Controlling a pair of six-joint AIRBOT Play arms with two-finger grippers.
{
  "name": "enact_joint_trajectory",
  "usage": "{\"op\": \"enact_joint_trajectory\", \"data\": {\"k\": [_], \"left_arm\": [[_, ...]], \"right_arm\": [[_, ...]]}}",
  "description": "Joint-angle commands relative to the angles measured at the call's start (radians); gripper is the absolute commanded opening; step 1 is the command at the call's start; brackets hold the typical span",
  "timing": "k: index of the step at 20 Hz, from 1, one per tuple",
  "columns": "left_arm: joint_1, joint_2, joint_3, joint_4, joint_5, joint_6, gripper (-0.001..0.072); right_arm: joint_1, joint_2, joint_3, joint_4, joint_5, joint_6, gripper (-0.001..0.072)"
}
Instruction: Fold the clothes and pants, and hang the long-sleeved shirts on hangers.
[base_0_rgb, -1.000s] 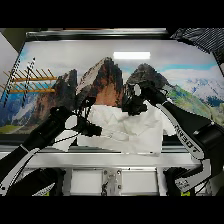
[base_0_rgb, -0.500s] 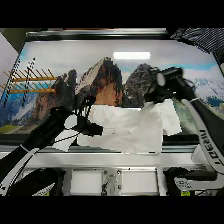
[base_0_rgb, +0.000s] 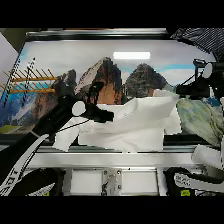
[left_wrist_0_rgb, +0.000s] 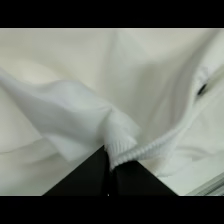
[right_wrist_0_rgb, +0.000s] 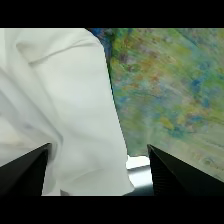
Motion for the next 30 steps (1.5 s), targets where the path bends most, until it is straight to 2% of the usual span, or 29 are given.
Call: {"op": "enact_joint_trajectory", "data": {"k": [1,5,8,14,18,24,27,30], "left_arm": [[0.001,-0.114,0.117,-0.005,-0.010,0.026,0.0010],[0.001,-0.169,0.159,0.003,-0.043,0.055,0.0010],[0.001,-0.168,0.152,0.011,-0.045,0.055,0.0010],[-0.002,-0.168,0.150,0.021,-0.069,0.055,0.0010],[-0.002,-0.168,0.150,0.021,-0.072,0.055,0.0010],[-0.002,-0.168,0.150,0.021,-0.076,0.055,0.0010],[-0.002,-0.168,0.150,0.020,-0.076,0.055,0.0010],[-0.002,-0.168,0.150,0.019,-0.076,0.055,0.0010]], "right_arm": [[0.003,0.011,0.000,0.037,-0.034,-0.038,0.0652],[0.083,0.118,0.000,0.083,-0.060,-0.098,0.0652],[0.221,0.157,0.000,0.154,-0.064,-0.159,0.0652],[0.480,0.008,0.000,0.160,-0.076,-0.227,0.0652],[0.541,-0.138,0.036,0.162,-0.126,-0.224,0.0653],[0.582,-0.259,0.094,0.172,-0.146,-0.224,0.0652],[0.602,-0.312,0.103,0.095,-0.145,-0.221,0.0652],[0.617,-0.347,0.111,-0.033,-0.143,-0.124,0.0651]]}}
